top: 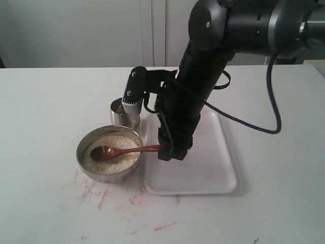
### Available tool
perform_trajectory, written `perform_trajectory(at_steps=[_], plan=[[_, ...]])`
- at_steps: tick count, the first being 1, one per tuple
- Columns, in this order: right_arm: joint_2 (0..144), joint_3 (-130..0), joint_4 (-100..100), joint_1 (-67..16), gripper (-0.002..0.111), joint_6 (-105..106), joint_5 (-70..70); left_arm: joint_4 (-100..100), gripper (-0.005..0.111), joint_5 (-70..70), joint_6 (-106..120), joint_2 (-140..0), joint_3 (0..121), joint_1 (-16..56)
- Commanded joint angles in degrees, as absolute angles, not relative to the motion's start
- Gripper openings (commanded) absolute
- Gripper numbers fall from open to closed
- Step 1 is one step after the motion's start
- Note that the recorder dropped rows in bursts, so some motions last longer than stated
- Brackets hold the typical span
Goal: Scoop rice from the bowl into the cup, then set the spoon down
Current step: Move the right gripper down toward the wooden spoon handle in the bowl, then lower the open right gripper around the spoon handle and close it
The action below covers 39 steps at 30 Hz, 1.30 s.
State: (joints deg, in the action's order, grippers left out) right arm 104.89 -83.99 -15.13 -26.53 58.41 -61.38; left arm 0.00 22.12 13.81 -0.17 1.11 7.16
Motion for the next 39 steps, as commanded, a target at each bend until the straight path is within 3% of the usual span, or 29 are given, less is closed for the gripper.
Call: perform_trajectory(at_steps=[1,39], plan=[[105.95,-83.88,-10.17,-27.51,0.058,56.40,-59.20,0.00,0.014,24.48,13.47,0.00,0.58,7.56],[109.82,-83.88,0.00,-33.25,0.055,49.90,-54.21,0.00,0.014,24.48,13.47,0.00,0.58,7.56]])
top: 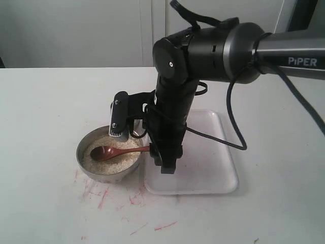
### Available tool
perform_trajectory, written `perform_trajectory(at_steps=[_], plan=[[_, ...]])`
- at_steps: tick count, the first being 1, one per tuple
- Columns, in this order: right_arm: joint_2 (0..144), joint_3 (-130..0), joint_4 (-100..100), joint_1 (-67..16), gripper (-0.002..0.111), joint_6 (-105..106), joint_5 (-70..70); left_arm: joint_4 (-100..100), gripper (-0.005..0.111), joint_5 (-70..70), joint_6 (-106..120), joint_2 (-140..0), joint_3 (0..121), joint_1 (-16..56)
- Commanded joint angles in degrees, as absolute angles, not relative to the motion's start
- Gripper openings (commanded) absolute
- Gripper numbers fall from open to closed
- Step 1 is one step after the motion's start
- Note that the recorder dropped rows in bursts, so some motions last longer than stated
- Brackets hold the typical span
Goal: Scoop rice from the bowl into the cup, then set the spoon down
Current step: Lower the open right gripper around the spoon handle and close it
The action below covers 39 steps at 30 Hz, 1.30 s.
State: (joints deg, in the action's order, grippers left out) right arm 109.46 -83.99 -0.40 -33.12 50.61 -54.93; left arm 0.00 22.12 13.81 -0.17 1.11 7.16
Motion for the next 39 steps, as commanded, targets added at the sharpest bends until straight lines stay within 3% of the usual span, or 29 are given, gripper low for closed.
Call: perform_trajectory(at_steps=[1,39], plan=[[109.97,-83.88,0.00,-33.25,0.055,49.63,-54.09,0.00,0.014,24.48,13.47,0.00,0.58,7.56],[111.51,-83.88,0.00,-33.25,0.050,47.32,-50.02,0.00,0.014,24.48,13.47,0.00,0.58,7.56]])
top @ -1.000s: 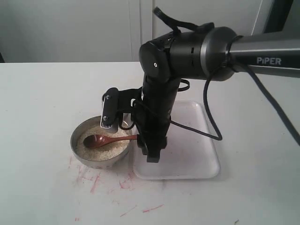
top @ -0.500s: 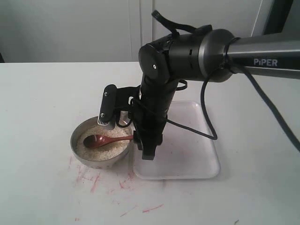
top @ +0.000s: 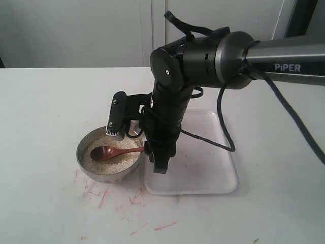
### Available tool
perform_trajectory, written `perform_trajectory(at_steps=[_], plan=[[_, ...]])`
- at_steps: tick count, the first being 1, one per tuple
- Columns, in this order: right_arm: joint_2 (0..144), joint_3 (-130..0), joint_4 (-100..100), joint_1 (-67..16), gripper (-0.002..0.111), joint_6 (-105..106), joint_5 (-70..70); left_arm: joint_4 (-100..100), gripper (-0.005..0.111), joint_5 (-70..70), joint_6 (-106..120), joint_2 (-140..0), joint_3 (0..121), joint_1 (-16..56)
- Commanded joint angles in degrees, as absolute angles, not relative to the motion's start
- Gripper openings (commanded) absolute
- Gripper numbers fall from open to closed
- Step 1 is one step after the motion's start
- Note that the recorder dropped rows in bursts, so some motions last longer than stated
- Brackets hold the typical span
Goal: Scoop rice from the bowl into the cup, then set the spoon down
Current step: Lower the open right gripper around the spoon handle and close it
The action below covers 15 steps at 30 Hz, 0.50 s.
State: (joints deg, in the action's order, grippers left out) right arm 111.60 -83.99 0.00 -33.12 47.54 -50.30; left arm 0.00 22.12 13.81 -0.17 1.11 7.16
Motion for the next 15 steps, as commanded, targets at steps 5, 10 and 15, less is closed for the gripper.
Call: perform_trajectory(at_steps=[5,10,15], plan=[[112.80,-83.88,0.00,-33.25,0.050,46.15,-50.02,0.00,0.014,24.48,13.47,0.00,0.58,7.56],[113.55,-83.88,0.00,-33.25,0.050,46.15,-49.66,0.00,0.014,24.48,13.47,0.00,0.58,7.56],[113.55,-83.88,0.00,-33.25,0.049,46.15,-49.56,0.00,0.014,24.48,13.47,0.00,0.58,7.56]])
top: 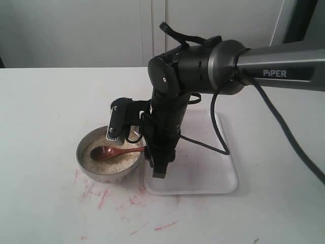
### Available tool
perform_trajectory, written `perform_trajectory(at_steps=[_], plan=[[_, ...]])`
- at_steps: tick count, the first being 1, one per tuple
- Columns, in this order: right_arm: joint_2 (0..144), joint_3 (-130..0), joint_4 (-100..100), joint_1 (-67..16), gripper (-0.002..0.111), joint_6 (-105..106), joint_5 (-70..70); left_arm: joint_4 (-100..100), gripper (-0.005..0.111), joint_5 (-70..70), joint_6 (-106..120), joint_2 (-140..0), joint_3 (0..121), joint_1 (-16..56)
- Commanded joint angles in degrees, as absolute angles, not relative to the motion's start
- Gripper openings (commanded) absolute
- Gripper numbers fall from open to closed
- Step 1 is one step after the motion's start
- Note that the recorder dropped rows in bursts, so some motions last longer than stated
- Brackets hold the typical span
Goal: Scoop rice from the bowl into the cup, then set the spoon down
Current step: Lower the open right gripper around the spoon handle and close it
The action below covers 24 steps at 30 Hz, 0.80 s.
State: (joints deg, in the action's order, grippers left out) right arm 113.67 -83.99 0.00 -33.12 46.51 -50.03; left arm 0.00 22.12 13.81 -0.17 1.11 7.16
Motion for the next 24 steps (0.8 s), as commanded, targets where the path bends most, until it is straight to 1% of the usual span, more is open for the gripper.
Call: perform_trajectory(at_steps=[1,9,19,24], plan=[[113.55,-83.88,0.00,-33.25,0.048,46.15,-49.56,0.00,0.014,24.48,13.47,0.00,0.58,7.56],[113.55,-83.88,0.00,-33.25,0.036,46.15,-49.56,0.00,0.014,24.48,13.47,0.00,0.58,7.56],[113.41,-83.88,0.00,-33.25,0.035,46.15,-50.16,0.00,0.014,24.48,13.47,0.00,0.58,7.56],[112.70,-83.88,0.00,-33.25,0.031,46.15,-50.16,0.00,0.014,24.48,13.47,0.00,0.58,7.56]])
